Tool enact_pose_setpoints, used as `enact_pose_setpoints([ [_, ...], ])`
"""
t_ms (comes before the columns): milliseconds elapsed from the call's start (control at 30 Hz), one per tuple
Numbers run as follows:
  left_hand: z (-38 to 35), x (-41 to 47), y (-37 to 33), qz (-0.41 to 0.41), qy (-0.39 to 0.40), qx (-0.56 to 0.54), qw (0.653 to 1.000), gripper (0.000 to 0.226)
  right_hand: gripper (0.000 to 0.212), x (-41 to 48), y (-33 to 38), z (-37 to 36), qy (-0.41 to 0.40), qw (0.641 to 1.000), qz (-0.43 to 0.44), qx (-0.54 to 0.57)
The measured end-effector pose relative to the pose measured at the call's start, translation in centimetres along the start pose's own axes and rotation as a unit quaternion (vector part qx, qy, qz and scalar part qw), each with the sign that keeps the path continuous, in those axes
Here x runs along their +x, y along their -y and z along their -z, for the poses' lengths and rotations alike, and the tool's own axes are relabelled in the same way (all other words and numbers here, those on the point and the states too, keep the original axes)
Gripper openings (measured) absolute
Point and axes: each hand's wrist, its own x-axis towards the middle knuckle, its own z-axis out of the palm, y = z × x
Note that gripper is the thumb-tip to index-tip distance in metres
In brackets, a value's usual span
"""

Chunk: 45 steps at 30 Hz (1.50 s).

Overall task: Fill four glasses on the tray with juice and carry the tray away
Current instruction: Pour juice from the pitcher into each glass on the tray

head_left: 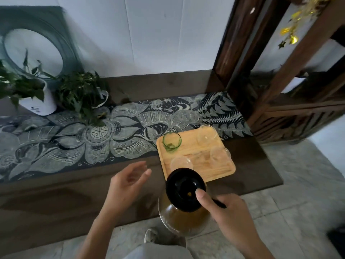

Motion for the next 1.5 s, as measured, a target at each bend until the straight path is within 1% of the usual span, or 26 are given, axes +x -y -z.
enact_pose_setpoints([
  [133,-4.4,2.0,-1.0,-0.028,0.056,0.081,0.995,0.041,0.075,0.6,-1.9,3.2,-0.039,0.999,-0.004,-0.018],
  [333,-8.5,5.1,-1.9,-0.052,0.151,0.138,0.977,0.074,0.072,2.8,-4.5,5.5,-0.093,0.990,-0.012,-0.104],
  [467,-9.7,7.6,-0.5,-0.056,0.200,0.178,0.962,0.101,0.079,4.9,-5.8,5.6,-0.113,0.980,-0.041,-0.158],
  [533,-10.1,8.6,0.4,-0.052,0.223,0.210,0.950,0.112,0.081,5.8,-6.1,5.3,-0.115,0.974,-0.062,-0.185],
  [633,-10.8,9.9,1.5,-0.078,0.264,0.271,0.923,0.121,0.086,7.2,-5.7,4.4,-0.111,0.965,-0.089,-0.220],
  [833,-10.9,11.2,1.5,-0.104,0.301,0.343,0.884,0.120,0.079,9.5,-4.7,2.8,-0.098,0.954,-0.109,-0.263],
  [900,-10.7,11.6,1.6,-0.099,0.327,0.354,0.871,0.124,0.080,10.1,-4.6,2.4,-0.095,0.949,-0.114,-0.280],
  [967,-10.5,11.9,2.0,-0.097,0.345,0.351,0.865,0.125,0.082,10.8,-4.4,1.8,-0.091,0.942,-0.120,-0.300],
  [1033,-10.5,11.9,2.1,-0.098,0.353,0.341,0.866,0.115,0.083,11.3,-4.2,1.4,-0.090,0.935,-0.125,-0.319],
  [1133,-10.4,11.9,2.2,-0.118,0.344,0.324,0.873,0.087,0.085,12.1,-4.1,1.1,-0.098,0.924,-0.128,-0.348],
  [1200,-10.5,11.8,2.6,-0.124,0.337,0.312,0.880,0.079,0.086,12.5,-4.0,1.0,-0.094,0.919,-0.131,-0.360],
  [1233,-10.5,11.8,2.8,-0.125,0.334,0.305,0.883,0.079,0.086,12.7,-3.8,1.0,-0.090,0.917,-0.133,-0.365],
  [1333,-10.5,11.7,3.2,-0.116,0.335,0.295,0.887,0.095,0.081,13.4,-2.9,0.6,-0.079,0.908,-0.139,-0.387],
  [1367,-10.5,11.7,3.1,-0.115,0.335,0.294,0.888,0.097,0.080,13.6,-2.6,0.5,-0.073,0.905,-0.140,-0.396],
  [1500,-10.4,11.6,3.1,-0.099,0.336,0.297,0.888,0.096,0.078,14.5,-2.0,0.2,-0.051,0.890,-0.150,-0.429],
])
